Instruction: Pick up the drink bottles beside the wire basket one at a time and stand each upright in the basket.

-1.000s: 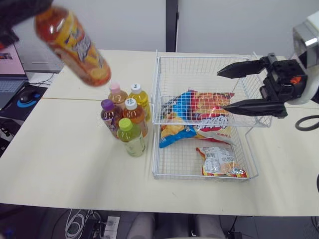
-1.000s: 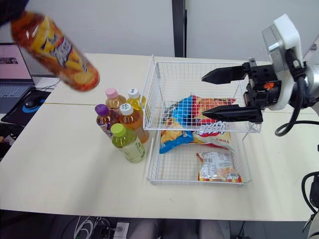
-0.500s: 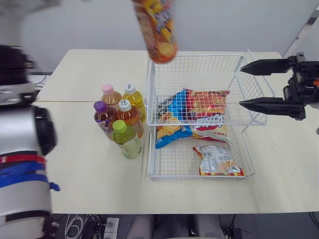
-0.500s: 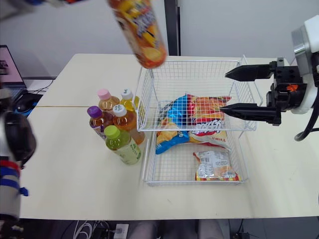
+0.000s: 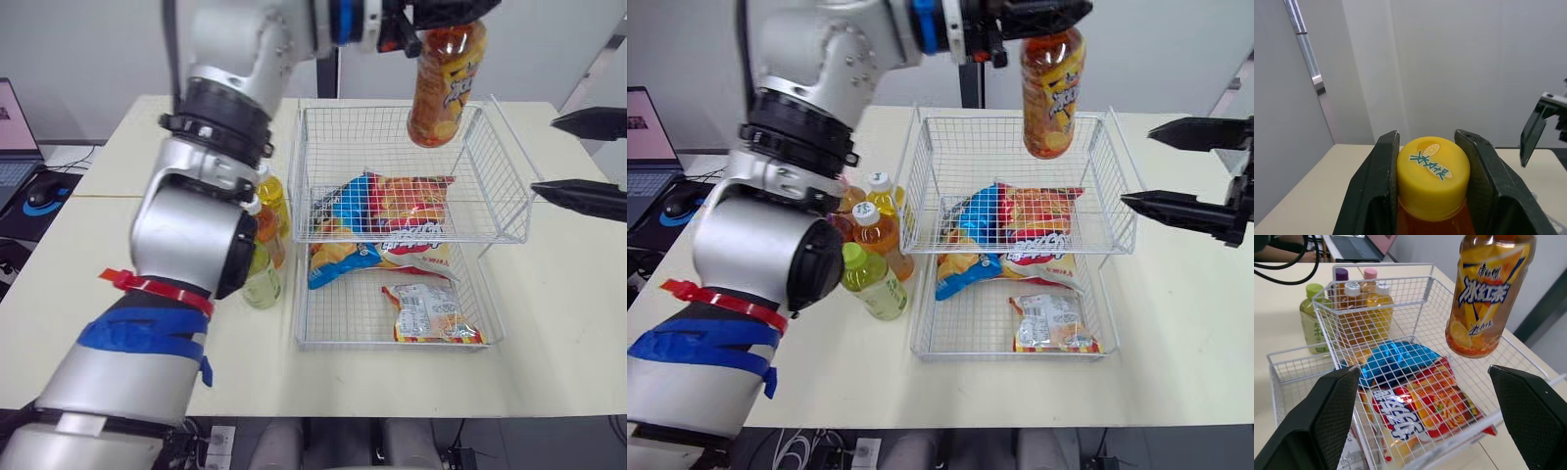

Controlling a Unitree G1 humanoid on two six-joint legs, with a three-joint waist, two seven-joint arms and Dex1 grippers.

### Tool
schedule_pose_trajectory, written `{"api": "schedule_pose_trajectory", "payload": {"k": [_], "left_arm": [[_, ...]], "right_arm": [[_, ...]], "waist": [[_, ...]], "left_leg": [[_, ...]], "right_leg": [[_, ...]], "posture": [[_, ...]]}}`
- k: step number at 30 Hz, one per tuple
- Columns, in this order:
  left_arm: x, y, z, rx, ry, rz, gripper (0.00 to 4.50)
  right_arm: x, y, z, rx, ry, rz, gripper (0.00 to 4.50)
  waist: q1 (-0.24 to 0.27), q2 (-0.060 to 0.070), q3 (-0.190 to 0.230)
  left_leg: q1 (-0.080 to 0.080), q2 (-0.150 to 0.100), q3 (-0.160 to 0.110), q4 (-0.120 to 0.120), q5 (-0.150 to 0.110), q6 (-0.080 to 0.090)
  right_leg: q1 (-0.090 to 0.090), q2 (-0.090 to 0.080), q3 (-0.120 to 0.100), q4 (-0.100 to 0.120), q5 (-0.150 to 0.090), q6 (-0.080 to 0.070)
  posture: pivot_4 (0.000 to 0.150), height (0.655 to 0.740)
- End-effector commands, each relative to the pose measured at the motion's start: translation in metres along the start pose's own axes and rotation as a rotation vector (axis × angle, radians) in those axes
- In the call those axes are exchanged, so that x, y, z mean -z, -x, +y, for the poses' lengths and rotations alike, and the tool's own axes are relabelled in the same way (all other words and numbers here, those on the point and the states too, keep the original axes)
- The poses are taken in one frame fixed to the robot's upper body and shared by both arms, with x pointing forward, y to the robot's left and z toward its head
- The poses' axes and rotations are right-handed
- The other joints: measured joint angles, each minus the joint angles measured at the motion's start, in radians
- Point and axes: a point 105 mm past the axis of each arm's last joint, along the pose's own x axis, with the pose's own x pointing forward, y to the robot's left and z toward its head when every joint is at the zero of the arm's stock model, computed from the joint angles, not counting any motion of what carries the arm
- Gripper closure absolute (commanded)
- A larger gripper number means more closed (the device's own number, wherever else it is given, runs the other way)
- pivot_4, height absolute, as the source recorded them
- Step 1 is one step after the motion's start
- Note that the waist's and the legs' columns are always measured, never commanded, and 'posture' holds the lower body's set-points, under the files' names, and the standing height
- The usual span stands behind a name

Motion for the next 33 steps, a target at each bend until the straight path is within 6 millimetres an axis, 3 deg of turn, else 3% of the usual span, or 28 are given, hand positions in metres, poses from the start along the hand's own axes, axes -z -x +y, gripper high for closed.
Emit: {"api": "schedule_pose_trajectory", "payload": {"k": [1, 8, 14, 15, 23, 33], "left_arm": [[-0.022, -0.01, 0.001, -0.027, -0.069, -0.066, 3.14], [-0.006, -0.029, 0.0, -0.058, -0.027, -0.052, 3.14], [0.002, -0.032, -0.004, -0.02, 0.005, -0.028, 3.14], [0.002, -0.032, -0.004, -0.016, 0.006, -0.026, 2.42], [-0.016, -0.018, -0.005, 0.054, 0.002, -0.038, 0.03], [-0.04, 0.036, 0.01, 0.033, -0.019, -0.055, 0.03]], "right_arm": [[-0.009, 0.012, -0.002, 0.056, 0.035, -0.004, 0.0], [-0.004, 0.01, 0.004, 0.064, 0.02, -0.011, 0.0], [-0.005, 0.01, 0.005, 0.082, 0.025, -0.011, 0.0], [-0.005, 0.011, 0.003, 0.096, 0.033, -0.013, 0.0], [-0.009, 0.013, -0.003, 0.13, 0.061, -0.025, 0.0], [-0.011, 0.006, -0.007, 0.126, 0.07, -0.047, 0.0]], "waist": [[-0.001, 0.0, 0.0], [0.003, 0.0, 0.0], [0.002, 0.0, 0.0], [0.002, 0.0, 0.0], [0.0, 0.0, 0.0], [-0.001, 0.001, 0.0]], "left_leg": [[0.0, 0.0, 0.0, 0.0, 0.0, 0.0], [0.0, 0.0, 0.0, 0.0, 0.0, 0.0], [0.0, 0.0, 0.0, 0.0, 0.0, 0.0], [0.0, 0.0, 0.0, 0.0, 0.0, 0.0], [0.0, 0.0, 0.0, 0.0, 0.0, 0.0], [0.0, 0.0, 0.0, 0.001, 0.0, 0.0]], "right_leg": [[0.0, 0.0, 0.0, 0.0, 0.0, 0.0], [0.0, 0.0, 0.0, 0.0, 0.0, 0.0], [0.0, 0.0, 0.0, 0.0, 0.0, 0.0], [0.0, 0.0, 0.0, 0.0, 0.0, 0.0], [0.0, 0.0, 0.0, 0.0, 0.0, 0.0], [0.0, 0.0, 0.0, 0.001, 0.0, 0.0]], "posture": [[0.15, 0.74], [0.15, 0.74], [0.15, 0.74], [0.15, 0.74], [0.15, 0.74], [0.15, 0.74]]}}
